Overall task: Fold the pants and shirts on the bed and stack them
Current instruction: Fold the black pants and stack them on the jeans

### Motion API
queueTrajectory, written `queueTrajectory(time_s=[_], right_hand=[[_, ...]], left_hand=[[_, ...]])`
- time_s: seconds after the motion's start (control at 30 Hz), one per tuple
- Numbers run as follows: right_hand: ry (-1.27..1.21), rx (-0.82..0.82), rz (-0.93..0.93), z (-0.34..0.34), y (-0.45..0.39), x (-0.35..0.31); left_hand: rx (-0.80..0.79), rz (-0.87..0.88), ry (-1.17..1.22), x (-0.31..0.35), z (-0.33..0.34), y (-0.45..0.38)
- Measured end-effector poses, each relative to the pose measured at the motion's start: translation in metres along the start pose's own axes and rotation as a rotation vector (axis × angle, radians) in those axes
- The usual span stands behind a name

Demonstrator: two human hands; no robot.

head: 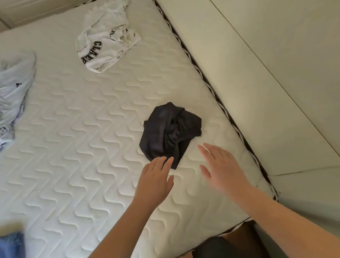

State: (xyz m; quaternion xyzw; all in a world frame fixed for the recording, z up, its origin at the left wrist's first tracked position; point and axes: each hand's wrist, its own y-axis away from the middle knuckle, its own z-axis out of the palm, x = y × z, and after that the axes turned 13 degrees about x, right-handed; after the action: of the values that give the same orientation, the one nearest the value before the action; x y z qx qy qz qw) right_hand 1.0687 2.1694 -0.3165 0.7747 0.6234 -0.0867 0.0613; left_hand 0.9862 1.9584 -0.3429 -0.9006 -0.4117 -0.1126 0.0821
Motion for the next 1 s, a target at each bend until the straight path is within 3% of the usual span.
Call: queueTrajectory(time_s=[0.17,0.43,0.63,0.77,1.0], right_hand=[[0.052,-0.043,-0.083,0.070,-0.054,0.042],[0.113,-0.170,-0.011,0.186,-0.120,0.074],[0.094,-0.222,0.126,0.246,-0.148,0.092],[0.031,-0.201,0.162,0.259,-0.160,0.096],[-0.117,-0.143,0.184,0.240,-0.157,0.101]], left_hand=[[-0.126,-0.125,0.054,-0.013,0.076,-0.031],[-0.235,-0.334,0.144,-0.037,0.188,-0.064],[-0.401,-0.280,-0.052,-0.046,0.255,-0.079],[-0.323,-0.288,-0.100,-0.056,0.272,-0.076],[-0.222,-0.513,0.201,-0.073,0.231,-0.062]])
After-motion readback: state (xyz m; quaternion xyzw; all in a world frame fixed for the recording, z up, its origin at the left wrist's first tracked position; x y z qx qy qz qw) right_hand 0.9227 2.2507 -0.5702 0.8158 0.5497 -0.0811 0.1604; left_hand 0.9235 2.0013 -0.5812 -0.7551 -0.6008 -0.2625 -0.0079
